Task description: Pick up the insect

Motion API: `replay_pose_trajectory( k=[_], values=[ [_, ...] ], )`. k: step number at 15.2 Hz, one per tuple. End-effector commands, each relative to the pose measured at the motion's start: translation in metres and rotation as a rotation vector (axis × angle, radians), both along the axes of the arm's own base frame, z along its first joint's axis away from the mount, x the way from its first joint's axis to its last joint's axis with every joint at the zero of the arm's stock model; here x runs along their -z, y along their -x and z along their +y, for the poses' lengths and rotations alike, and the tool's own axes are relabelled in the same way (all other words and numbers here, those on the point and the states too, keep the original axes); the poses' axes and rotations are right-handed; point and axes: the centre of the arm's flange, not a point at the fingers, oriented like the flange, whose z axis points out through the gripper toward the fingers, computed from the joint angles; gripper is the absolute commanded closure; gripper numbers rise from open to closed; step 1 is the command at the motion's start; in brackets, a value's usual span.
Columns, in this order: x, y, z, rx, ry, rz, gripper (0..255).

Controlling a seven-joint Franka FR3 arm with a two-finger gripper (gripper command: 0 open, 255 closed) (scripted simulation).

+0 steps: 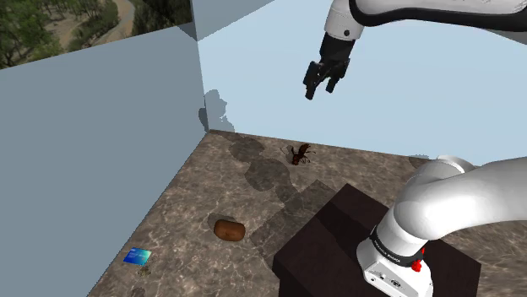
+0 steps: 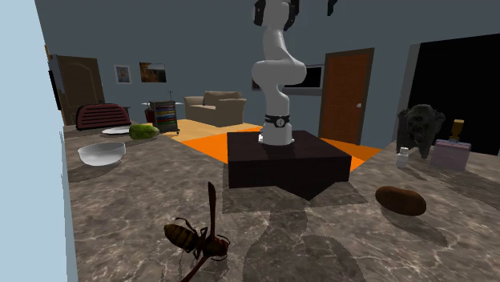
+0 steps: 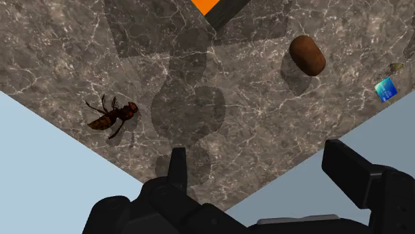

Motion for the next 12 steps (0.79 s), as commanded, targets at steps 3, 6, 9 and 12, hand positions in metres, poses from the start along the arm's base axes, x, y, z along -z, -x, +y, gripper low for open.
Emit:
replay_pose_trajectory(
  k=[3,6,9,12],
  values=[
    [0.020,-0.007,-0.016,0.029,-0.013,-0.018,0],
    [0.050,-0.018,-0.040,0.071,-0.033,-0.045,0],
    [0.080,-0.028,-0.064,0.114,-0.052,-0.072,0],
    [0.111,-0.038,-0.087,0.157,-0.072,-0.098,0]
  ],
)
